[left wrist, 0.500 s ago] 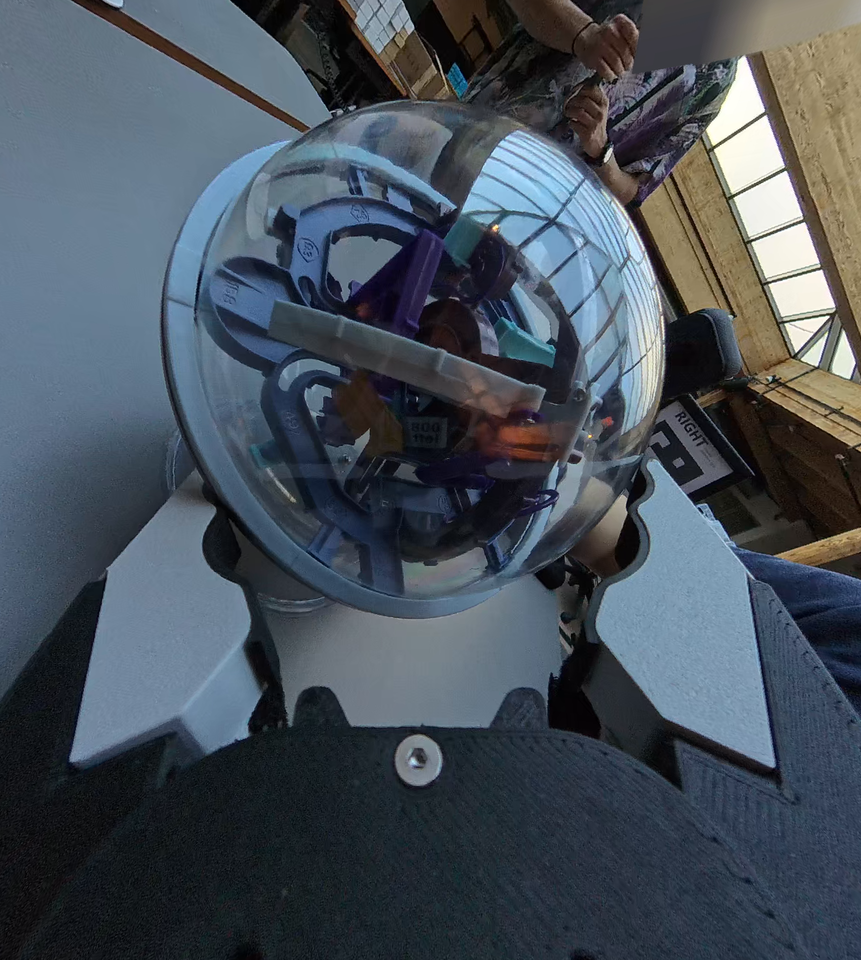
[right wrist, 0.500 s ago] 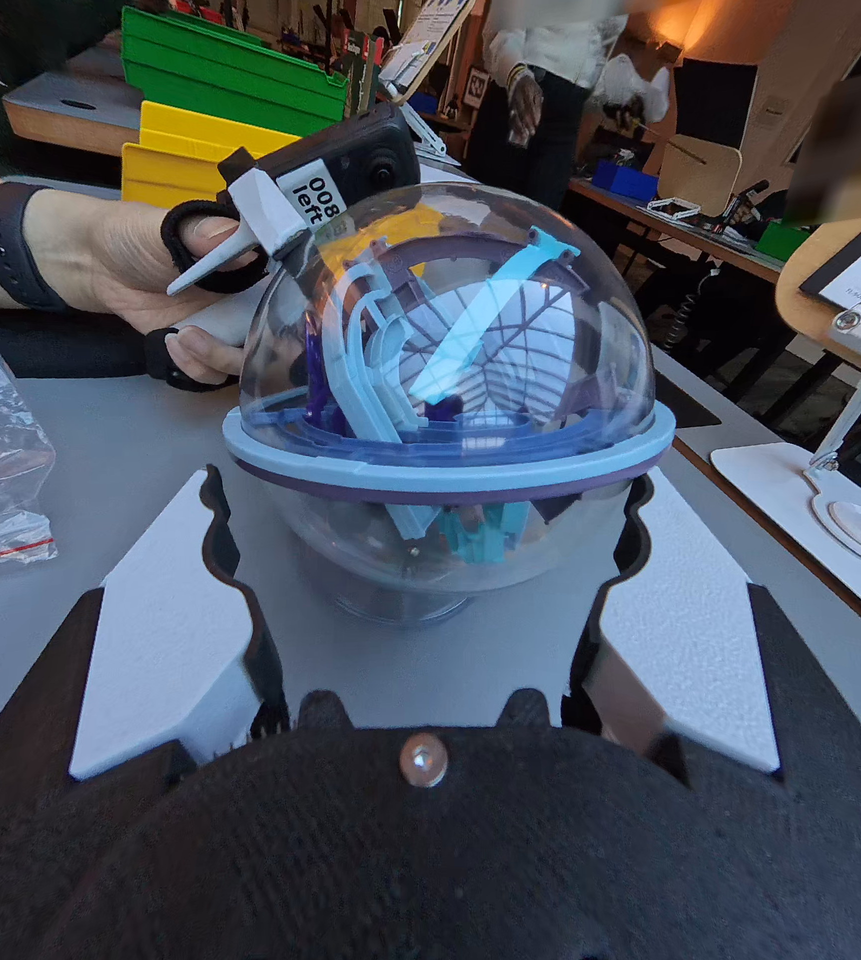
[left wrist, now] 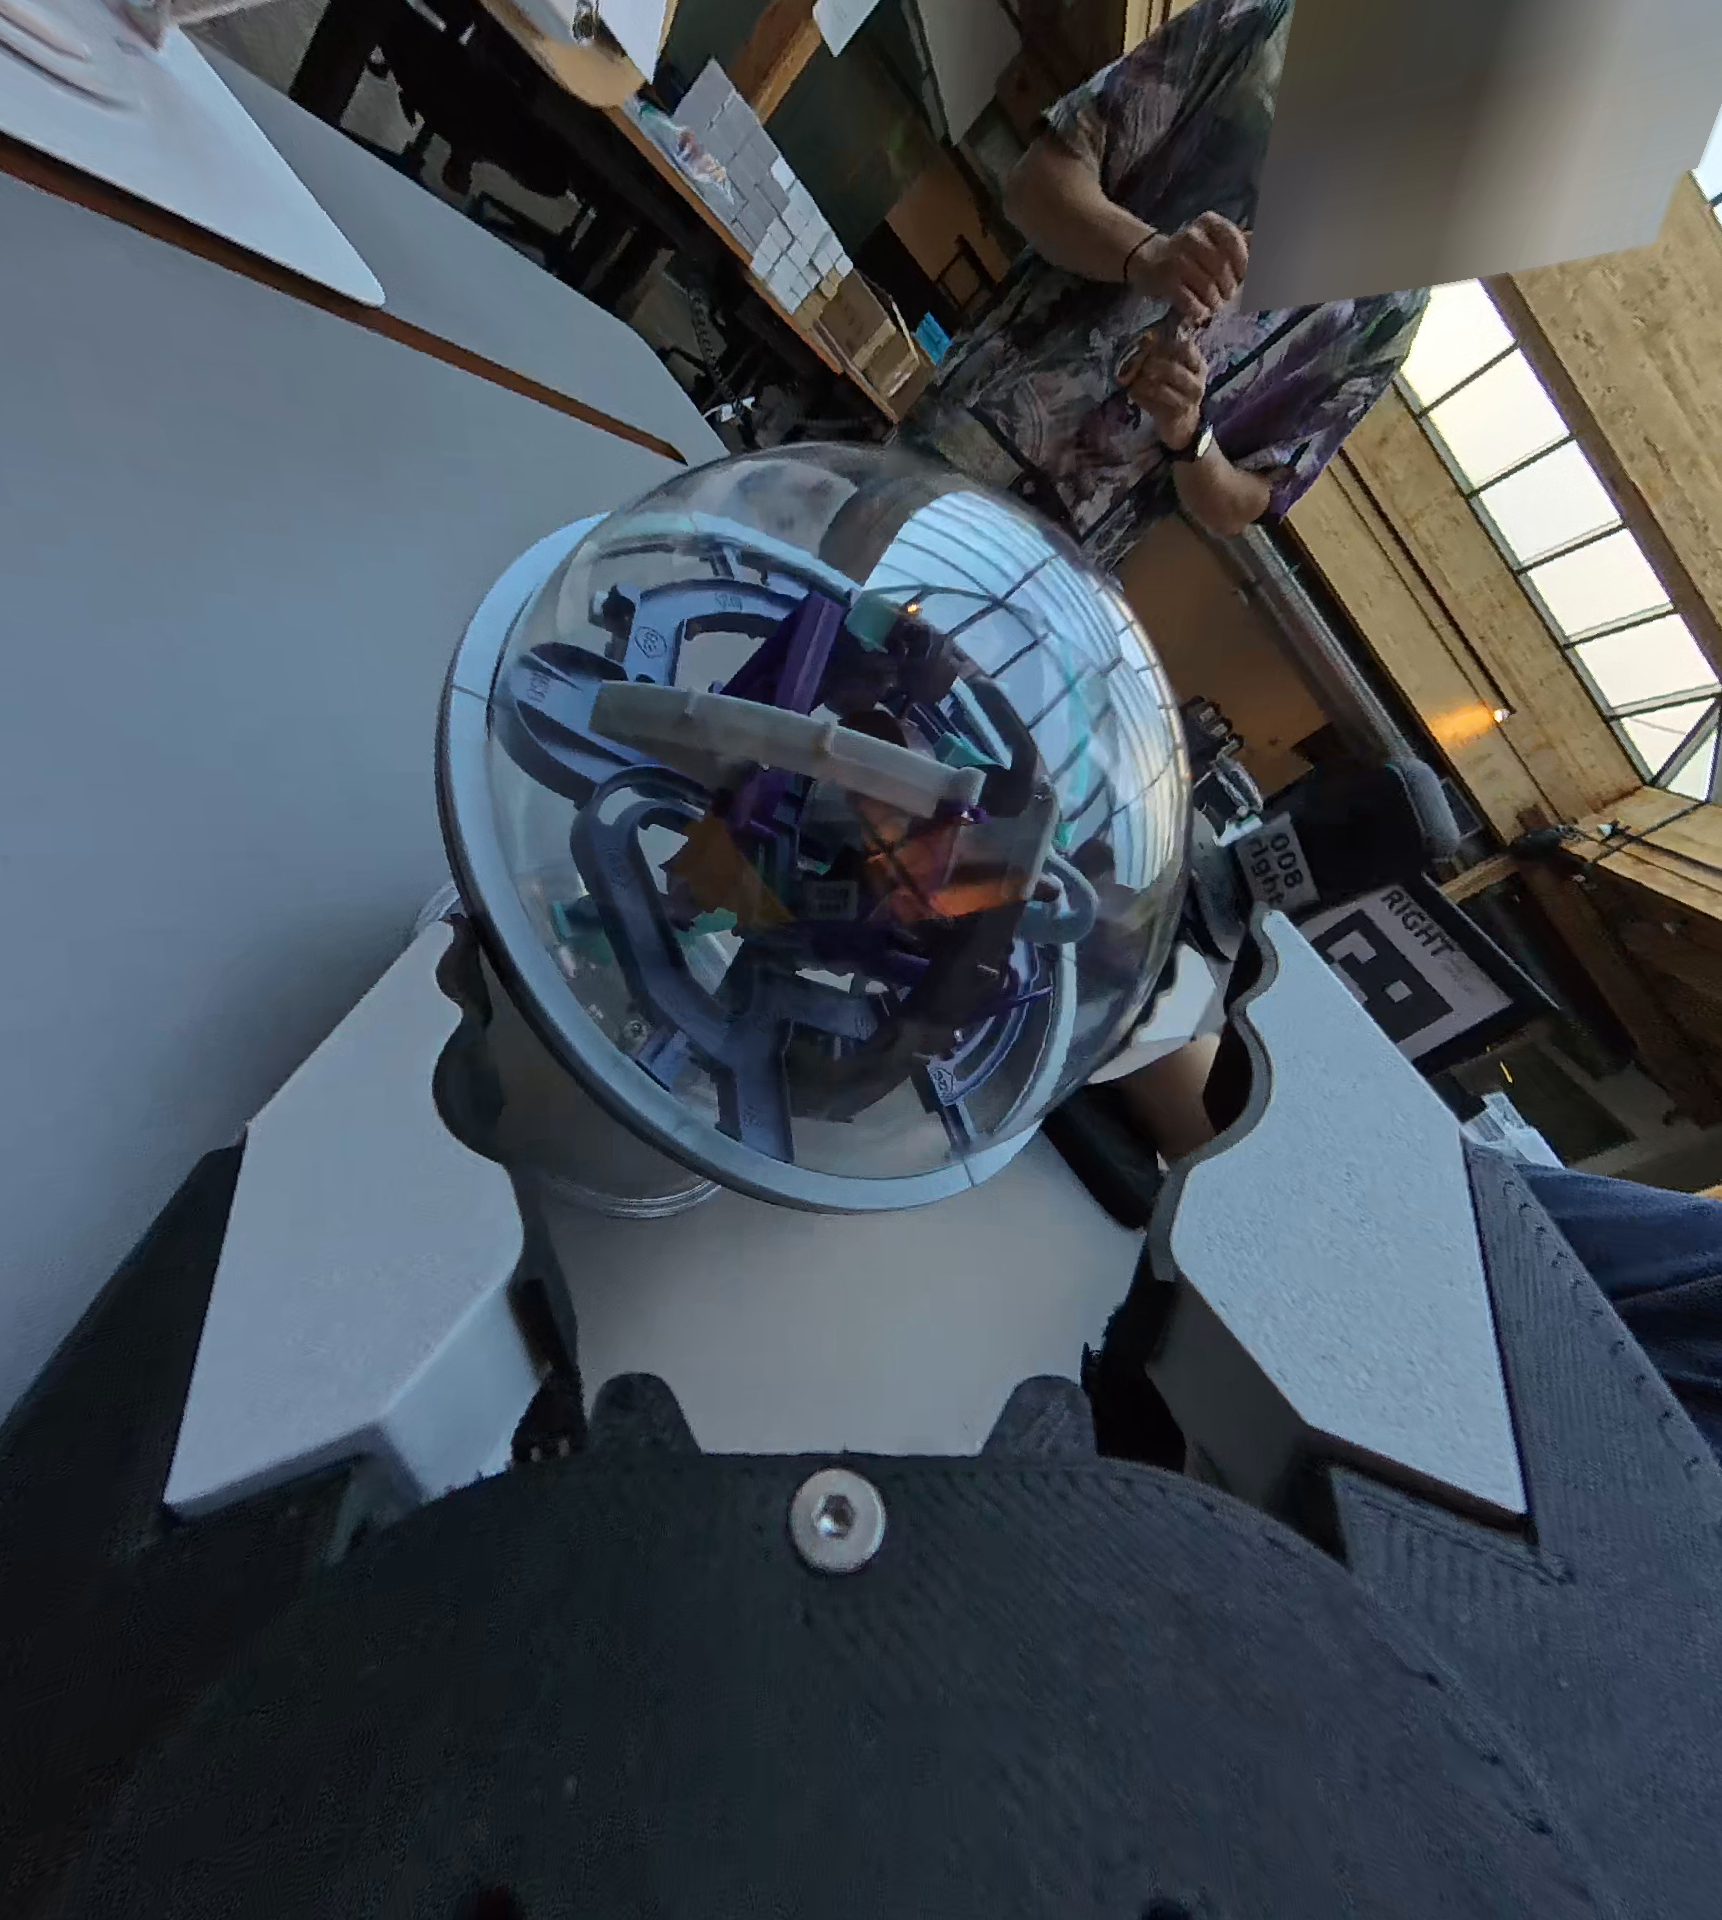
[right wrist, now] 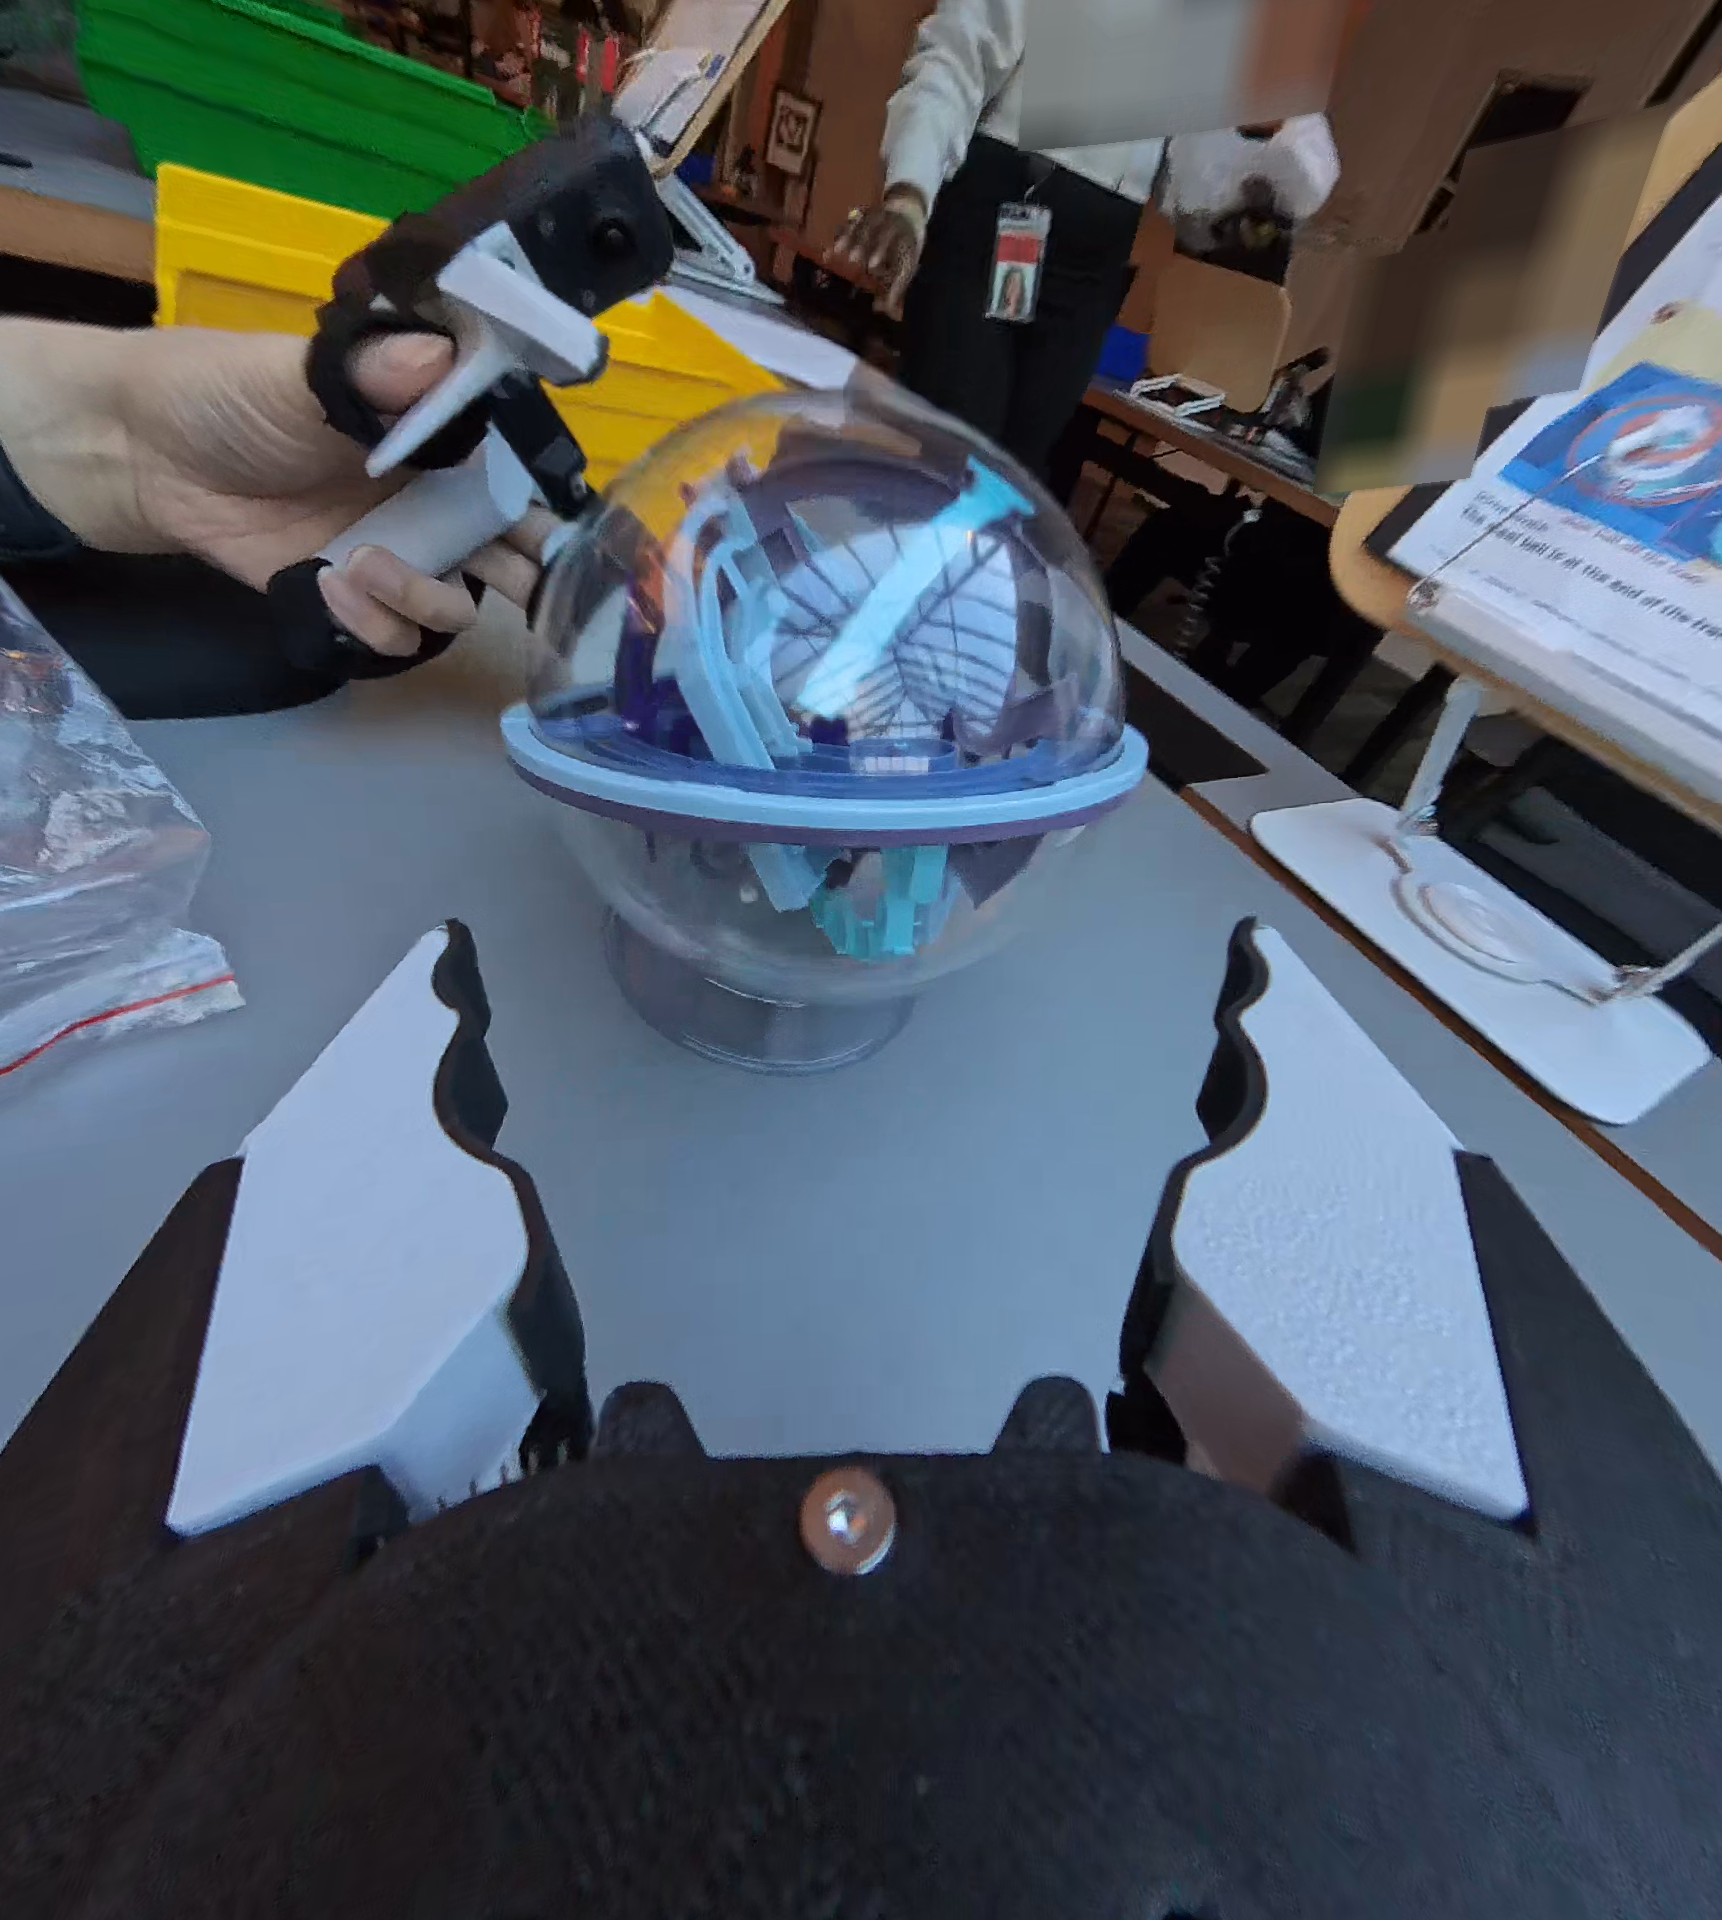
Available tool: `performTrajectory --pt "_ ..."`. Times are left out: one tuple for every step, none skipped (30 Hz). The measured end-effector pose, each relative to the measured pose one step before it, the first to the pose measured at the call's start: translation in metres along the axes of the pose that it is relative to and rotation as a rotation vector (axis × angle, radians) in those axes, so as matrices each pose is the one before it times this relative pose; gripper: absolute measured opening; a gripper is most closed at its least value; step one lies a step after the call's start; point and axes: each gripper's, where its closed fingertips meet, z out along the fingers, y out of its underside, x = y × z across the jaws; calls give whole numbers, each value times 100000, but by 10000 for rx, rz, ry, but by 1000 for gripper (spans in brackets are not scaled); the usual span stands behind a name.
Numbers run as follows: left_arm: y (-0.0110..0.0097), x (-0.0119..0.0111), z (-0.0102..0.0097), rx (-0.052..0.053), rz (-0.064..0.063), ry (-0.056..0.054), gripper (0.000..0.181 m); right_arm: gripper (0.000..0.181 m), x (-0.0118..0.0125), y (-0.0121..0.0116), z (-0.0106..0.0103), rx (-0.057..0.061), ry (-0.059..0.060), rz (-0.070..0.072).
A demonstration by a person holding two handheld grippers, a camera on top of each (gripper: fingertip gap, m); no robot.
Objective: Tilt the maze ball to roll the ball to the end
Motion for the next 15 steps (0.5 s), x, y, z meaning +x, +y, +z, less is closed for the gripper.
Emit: performTrajectory --pt "-306 115 -453 156 108 -5 138 133 -902 -1352 -1058 212 187 -246" --pt "-322 35 -422 149 139 -47 138 127 -1640 -1472 -542 202 -79 -148" --pt "-363 48 -365 149 135 -47 138 123 -2694 -1157 119 15 -611 -3" --pt "-411 100 -323 142 116 -14 138 116 -3424 -457 773 -305 -1051 0" --pt "-405 93 -258 106 114 -12 138 112 -3297 352 1378 -712 -1113 9" --pt "-350 14 -227 63 142 -64 138 113 -2650 654 1728 -812 -961 60" --pt "-317 -85 -207 52 162 -117 138 114 -2082 545 1787 -657 -834 36" --pt "-275 -125 -222 62 148 -132 138 115 -1284 333 1657 -492 -513 28" --pt "-218 -124 -225 81 105 -109 138 114 -637 181 1395 -339 -197 -88" --pt "-168 -98 -231 94 47 -66 138 114 -342 258 1162 -369 -74 -116" --pt "-91 -48 -207 87 -15 -9 138 114 -233 430 964 -461 -33 -93" --pt "-25 -24 -182 60 -57 27 138 112 -264 481 794 -451 -52 -67" --pt "-22 -3 -140 38 -54 33 138 107 -427 501 635 -424 -174 -24" --pt "-35 16 -110 24 -21 35 138 104 -307 354 454 -293 -107 22" --pt "-78 59 -68 11 12 34 138 99 -100 174 275 -145 -8 58"
